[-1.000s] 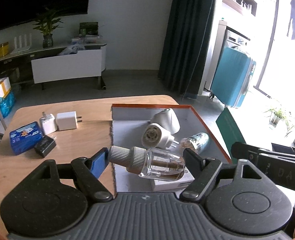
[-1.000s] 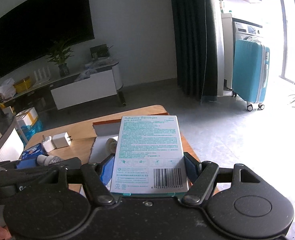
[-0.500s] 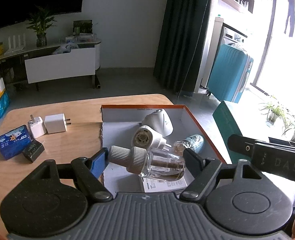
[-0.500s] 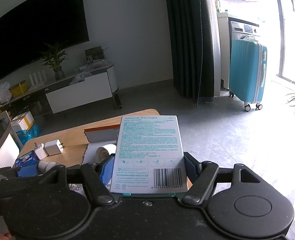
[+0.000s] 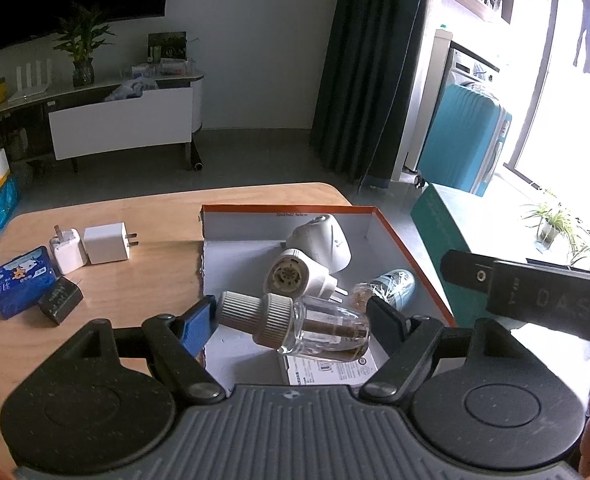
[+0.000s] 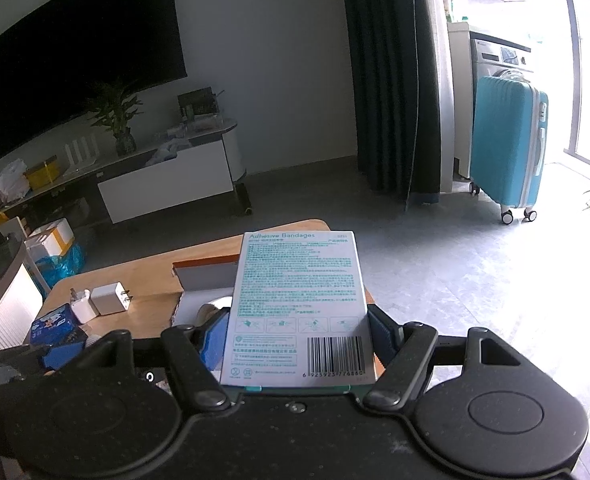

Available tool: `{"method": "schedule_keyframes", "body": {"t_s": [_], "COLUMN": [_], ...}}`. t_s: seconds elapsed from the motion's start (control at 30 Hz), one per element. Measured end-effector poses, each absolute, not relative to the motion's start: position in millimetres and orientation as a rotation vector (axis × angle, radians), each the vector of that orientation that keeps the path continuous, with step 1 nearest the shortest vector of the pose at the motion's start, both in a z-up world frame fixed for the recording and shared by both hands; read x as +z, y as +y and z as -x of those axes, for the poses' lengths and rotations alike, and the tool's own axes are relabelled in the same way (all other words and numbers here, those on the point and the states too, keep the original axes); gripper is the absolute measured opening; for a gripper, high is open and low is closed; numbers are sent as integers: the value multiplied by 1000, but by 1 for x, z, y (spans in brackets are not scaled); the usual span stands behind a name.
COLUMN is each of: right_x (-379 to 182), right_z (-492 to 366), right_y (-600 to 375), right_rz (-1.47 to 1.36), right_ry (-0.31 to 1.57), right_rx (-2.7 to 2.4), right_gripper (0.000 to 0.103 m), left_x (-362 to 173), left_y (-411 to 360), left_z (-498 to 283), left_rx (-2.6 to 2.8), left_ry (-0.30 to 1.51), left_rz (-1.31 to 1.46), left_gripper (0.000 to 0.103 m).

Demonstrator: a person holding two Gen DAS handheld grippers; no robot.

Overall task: Organize rigid objects
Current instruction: 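Carry the glass bottle and bandage box over the orange-rimmed box with both grippers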

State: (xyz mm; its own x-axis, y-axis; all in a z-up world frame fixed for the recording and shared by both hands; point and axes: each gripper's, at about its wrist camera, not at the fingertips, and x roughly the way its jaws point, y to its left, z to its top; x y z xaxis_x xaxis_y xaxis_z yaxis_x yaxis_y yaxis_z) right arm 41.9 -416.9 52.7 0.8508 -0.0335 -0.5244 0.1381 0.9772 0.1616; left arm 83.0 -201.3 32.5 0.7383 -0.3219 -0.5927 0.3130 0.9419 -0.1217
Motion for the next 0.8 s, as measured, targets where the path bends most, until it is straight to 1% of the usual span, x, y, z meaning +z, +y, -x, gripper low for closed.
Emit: {"method": "schedule_keyframes", "body": {"t_s": [0.8], "right_x": [40], "right_z": [-106], "right_y": [-423], "right_rz": [-192], "right_ry": [612], "right_rx": [-82], "right_gripper": [84], "left_x": [25], "left_y": [-213], "left_z": [-107], "left_rx": [-362], "left_ry": [683], "left_rz": [14], "left_gripper": [82]}}
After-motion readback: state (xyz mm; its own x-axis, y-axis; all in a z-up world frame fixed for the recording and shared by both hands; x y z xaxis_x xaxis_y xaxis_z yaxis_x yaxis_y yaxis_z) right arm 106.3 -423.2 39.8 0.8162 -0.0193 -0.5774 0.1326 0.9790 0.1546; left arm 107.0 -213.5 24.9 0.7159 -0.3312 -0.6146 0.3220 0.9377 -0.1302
